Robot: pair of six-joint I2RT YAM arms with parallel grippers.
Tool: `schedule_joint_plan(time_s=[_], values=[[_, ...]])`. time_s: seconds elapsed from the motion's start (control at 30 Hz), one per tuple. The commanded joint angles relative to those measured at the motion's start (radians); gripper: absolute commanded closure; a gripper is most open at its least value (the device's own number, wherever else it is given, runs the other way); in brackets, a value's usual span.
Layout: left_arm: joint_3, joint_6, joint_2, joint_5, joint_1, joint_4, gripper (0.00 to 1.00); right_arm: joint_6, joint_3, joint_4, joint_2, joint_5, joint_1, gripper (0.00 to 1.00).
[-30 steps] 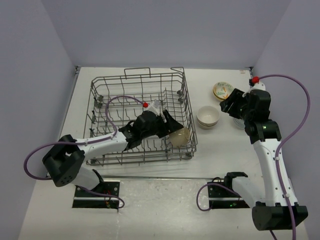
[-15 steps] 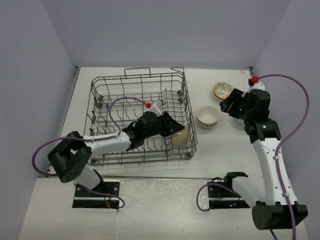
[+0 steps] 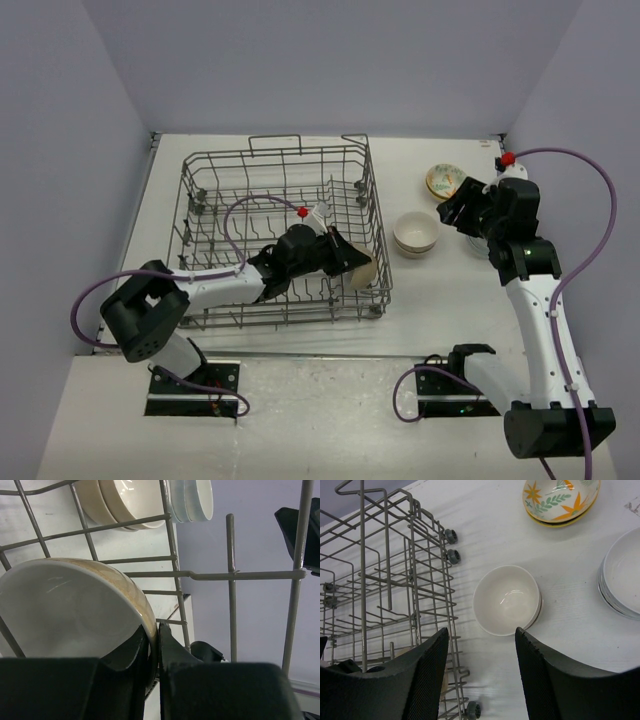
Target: Unload the bowls from the dish rack
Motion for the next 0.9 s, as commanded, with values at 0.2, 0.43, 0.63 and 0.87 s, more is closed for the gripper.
schedule_joint_plan(time_s=[0.2,0.43,0.63,0.87], values=[[0.126,0.236,-0.026,0.057,0.022,0.002,1.0,-0.013,0.064,0.008,-0.009,-0.023,0.002,0.42],[0.321,0.588,-0.076,0.064,0.048,-0.245,1.0,-0.016,0.102,-0.015,-0.023,-0.02,0.004,0.36],[0.343,0.75,-0.108,0.066,0.079,-0.259,1.0,-0.01,0.125,-0.014,-0.017,-0.028,0.004,0.35],[0.282,0.766,-0.114,0.087,0.085,-0.124,1.0,-0.006,0.127,-0.006,-0.011,-0.045,0.004,0.35]])
